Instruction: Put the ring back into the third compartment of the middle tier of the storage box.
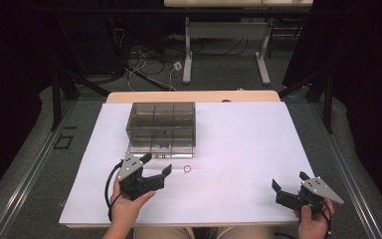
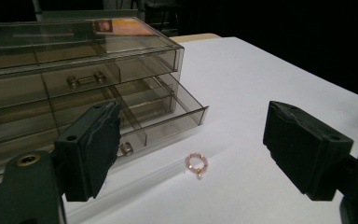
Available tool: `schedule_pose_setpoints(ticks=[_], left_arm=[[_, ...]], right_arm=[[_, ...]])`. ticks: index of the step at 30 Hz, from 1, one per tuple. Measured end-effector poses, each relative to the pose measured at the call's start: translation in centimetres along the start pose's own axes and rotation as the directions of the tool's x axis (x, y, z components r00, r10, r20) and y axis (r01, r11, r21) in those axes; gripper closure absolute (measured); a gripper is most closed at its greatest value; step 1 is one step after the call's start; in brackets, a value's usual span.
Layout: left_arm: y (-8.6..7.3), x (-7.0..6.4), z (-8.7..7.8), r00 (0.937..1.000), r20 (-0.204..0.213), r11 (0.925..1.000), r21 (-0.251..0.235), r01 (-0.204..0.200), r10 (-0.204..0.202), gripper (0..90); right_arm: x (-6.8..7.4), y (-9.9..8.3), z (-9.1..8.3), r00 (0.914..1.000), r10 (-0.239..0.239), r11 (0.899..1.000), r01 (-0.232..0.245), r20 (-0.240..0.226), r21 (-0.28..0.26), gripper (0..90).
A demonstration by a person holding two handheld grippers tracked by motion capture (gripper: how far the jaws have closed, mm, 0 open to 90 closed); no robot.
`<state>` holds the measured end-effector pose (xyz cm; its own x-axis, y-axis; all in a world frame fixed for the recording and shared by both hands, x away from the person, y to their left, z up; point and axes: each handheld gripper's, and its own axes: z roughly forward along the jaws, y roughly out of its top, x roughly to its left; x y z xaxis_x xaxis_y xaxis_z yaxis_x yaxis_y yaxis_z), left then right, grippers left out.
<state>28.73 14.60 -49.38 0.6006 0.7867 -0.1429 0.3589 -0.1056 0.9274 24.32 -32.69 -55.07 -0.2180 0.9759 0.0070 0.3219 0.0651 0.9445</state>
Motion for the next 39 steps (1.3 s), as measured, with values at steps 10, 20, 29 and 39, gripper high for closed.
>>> schedule_pose_setpoints(ticks=[10,20,29,39], left_arm=[[0.5,-0.3,1.5,0.9999,0.004,0.9998,0.020,-0.009,0.009,24.0],[1.0,-0.5,2.6,0.9993,0.018,0.9987,0.039,-0.034,0.033,26.0],[1.2,-0.8,3.6,0.9989,0.024,0.9972,0.061,-0.042,0.041,25.4],[1.1,-1.4,4.6,0.9975,0.034,0.9946,0.082,-0.064,0.061,24.7]], right_arm=[[-0.1,-0.1,0.0,1.0000,-0.001,1.000,0.001,-0.005,0.013,2.6],[-0.1,-0.1,0.0,0.9999,-0.006,1.000,0.006,-0.008,0.020,2.9],[-0.1,-0.1,0.0,0.9999,-0.004,1.000,0.004,-0.010,0.021,2.9],[-0.2,-0.2,0.1,0.9999,-0.010,1.000,0.010,-0.012,0.022,3.0]])
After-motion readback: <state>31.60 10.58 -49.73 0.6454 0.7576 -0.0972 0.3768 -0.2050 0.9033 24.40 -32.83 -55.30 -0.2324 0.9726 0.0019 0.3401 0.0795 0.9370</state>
